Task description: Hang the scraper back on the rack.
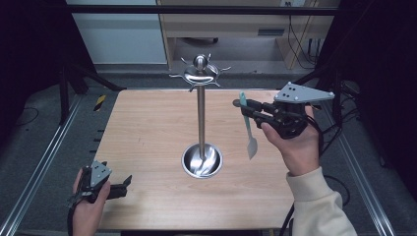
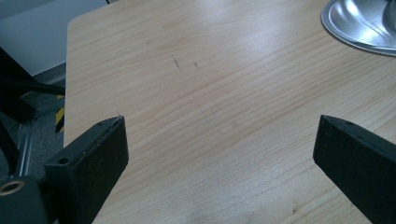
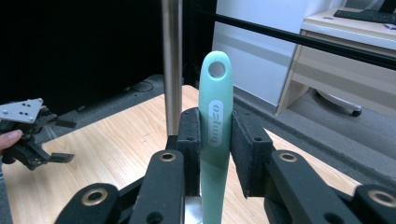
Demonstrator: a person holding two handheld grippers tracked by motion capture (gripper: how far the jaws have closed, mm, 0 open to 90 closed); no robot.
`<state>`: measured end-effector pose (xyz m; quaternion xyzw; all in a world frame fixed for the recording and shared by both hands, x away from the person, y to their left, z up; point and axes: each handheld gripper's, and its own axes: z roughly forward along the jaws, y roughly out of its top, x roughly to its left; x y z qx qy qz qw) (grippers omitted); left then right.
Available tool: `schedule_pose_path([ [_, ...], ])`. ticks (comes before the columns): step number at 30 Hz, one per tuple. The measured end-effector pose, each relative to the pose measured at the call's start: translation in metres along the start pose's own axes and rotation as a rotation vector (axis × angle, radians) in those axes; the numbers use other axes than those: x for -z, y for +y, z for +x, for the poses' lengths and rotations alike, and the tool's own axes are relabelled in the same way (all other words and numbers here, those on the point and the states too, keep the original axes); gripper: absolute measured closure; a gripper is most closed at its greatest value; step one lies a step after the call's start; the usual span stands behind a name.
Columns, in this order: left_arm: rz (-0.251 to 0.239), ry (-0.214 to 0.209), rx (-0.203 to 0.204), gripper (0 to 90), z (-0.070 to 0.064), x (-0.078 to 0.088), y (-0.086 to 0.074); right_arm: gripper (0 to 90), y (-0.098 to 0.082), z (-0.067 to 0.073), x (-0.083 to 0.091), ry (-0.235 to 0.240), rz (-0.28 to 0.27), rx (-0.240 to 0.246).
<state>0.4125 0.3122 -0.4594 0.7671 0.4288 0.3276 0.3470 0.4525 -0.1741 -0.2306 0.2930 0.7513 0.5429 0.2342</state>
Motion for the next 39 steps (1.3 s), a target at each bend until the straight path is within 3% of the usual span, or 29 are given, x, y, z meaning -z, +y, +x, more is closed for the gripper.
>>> schedule_pose_path([
  [23, 0.000, 0.000, 0.000, 3.0, 0.000, 0.000, 0.000, 74.2, 0.020, 0.013, 0.000, 0.026, -0.059, 0.013],
  [39, 0.002, -0.001, -0.001, 2.9, 0.000, 0.000, 0.000, 74.1, 0.029, 0.020, -0.003, 0.037, -0.056, 0.032],
])
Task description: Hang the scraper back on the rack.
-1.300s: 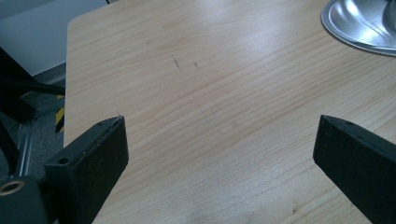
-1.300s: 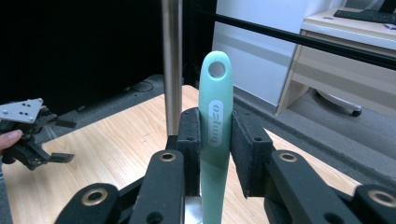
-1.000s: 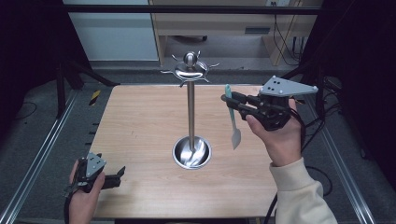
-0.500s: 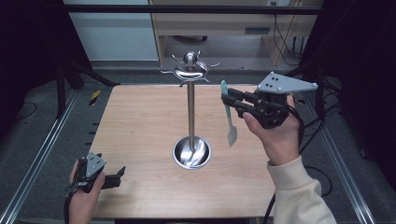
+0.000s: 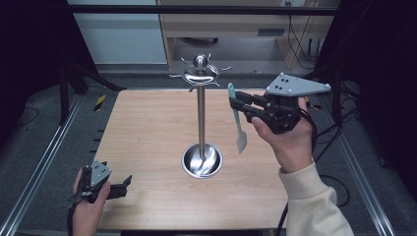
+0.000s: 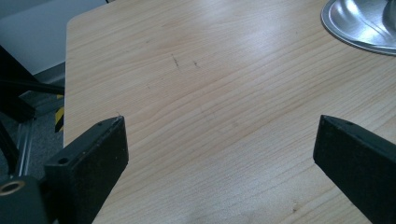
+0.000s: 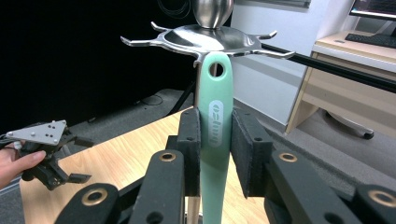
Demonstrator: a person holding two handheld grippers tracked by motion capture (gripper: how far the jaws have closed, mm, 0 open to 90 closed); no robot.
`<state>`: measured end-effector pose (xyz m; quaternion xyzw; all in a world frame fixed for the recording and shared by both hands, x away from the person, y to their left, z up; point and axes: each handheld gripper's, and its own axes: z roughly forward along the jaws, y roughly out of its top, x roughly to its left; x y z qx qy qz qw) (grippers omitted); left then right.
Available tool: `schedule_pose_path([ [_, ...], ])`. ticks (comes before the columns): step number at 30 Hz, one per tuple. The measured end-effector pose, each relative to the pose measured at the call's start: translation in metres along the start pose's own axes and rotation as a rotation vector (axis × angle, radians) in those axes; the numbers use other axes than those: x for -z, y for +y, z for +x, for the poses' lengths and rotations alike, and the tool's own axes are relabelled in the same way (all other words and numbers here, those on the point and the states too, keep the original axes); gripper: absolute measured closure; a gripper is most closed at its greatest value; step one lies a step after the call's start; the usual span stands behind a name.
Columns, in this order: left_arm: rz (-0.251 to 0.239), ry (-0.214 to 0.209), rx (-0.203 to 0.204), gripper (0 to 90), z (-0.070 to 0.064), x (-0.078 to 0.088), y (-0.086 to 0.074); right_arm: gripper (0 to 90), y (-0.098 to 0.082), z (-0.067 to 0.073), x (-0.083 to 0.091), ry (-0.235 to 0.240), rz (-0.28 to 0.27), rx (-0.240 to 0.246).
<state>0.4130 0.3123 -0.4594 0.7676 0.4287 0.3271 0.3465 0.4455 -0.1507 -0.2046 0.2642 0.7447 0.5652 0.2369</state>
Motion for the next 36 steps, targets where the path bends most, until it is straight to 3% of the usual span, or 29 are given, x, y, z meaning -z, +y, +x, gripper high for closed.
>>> schedule_pose_path([
  [36, 0.000, -0.003, -0.004, 3.0, -0.001, -0.001, 0.000, 74.0, 0.007, 0.008, -0.013, 0.009, 0.032, 0.008],
])
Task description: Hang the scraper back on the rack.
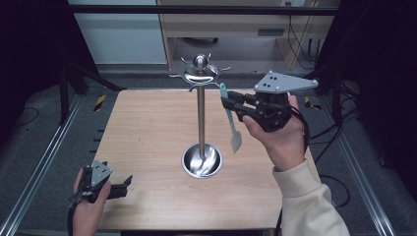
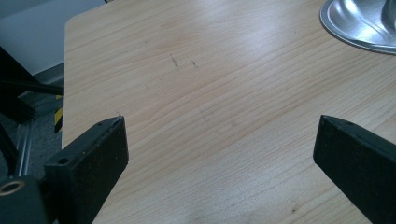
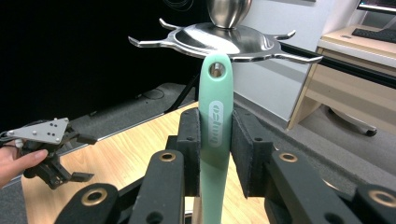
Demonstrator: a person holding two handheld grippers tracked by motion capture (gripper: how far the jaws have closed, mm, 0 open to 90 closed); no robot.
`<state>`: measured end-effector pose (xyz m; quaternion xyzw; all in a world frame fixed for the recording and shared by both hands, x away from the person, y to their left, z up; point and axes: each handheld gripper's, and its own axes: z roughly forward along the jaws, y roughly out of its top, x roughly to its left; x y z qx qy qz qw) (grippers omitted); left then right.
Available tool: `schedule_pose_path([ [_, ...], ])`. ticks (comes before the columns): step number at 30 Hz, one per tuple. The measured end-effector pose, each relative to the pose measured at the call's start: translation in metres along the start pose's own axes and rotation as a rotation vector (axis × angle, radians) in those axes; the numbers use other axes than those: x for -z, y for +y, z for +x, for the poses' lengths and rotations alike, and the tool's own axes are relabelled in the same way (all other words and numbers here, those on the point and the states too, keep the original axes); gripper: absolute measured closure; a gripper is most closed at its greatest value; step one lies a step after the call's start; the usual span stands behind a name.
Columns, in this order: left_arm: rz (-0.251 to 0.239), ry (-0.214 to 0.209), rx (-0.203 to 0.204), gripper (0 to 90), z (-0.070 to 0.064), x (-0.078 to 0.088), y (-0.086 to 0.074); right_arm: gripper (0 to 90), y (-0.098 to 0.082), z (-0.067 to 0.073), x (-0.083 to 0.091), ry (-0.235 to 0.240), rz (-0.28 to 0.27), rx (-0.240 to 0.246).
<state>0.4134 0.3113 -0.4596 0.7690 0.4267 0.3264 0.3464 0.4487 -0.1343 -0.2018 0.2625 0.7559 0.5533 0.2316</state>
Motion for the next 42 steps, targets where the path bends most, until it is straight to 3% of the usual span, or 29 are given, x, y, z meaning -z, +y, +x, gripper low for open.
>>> schedule_pose_path([
  [42, 0.002, -0.002, -0.002, 3.0, 0.000, 0.000, 0.000, 74.0, 0.001, 0.001, -0.015, -0.028, 0.006, -0.010],
])
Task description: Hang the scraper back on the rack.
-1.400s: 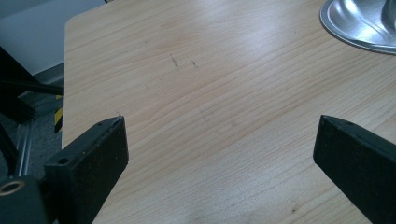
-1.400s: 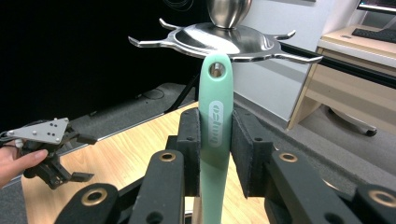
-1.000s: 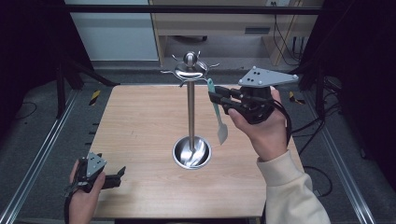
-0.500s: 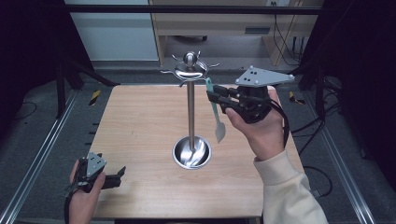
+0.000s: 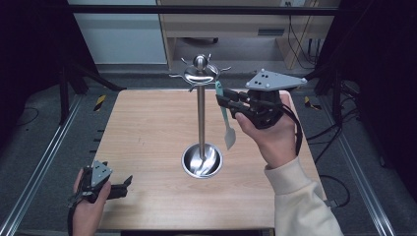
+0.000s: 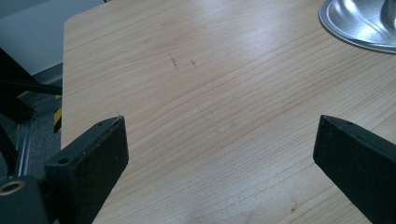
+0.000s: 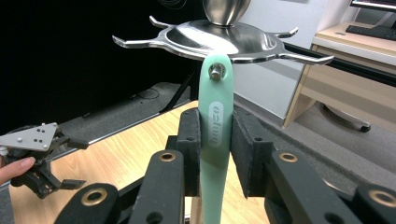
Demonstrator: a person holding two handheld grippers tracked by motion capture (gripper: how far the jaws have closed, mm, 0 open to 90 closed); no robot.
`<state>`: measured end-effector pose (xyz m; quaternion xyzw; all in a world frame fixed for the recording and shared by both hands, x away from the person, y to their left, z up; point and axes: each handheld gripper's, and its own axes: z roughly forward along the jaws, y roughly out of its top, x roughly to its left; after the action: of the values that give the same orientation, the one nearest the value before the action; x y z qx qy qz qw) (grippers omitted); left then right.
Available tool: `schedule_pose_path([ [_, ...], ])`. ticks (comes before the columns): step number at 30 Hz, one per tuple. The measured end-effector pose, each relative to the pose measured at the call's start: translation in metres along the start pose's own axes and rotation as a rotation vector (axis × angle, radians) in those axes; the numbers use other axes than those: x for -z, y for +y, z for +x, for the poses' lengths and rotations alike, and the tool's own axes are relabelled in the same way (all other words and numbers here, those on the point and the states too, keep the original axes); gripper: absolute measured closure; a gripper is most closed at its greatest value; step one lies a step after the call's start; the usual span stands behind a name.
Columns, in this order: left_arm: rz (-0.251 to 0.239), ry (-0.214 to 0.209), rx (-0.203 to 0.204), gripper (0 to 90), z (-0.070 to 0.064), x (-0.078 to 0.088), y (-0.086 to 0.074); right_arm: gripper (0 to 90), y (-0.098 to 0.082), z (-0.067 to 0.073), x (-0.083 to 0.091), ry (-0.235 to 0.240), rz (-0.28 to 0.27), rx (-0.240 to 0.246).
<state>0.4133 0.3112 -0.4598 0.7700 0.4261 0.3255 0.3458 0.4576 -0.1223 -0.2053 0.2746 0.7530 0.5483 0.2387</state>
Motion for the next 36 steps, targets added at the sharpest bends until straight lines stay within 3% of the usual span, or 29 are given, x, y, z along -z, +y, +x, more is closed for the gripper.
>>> schedule_pose_path([
  [21, 0.006, -0.002, -0.002, 3.1, 0.0002, -0.0001, -0.0003, 73.8, -0.0023, 0.0006, -0.0030, -0.005, -0.006, -0.003],
  [36, 0.010, 0.014, 0.018, 3.1, 0.0044, -0.0004, -0.0040, 73.6, -0.0062, -0.0030, -0.0014, 0.022, -0.024, -0.007],
])
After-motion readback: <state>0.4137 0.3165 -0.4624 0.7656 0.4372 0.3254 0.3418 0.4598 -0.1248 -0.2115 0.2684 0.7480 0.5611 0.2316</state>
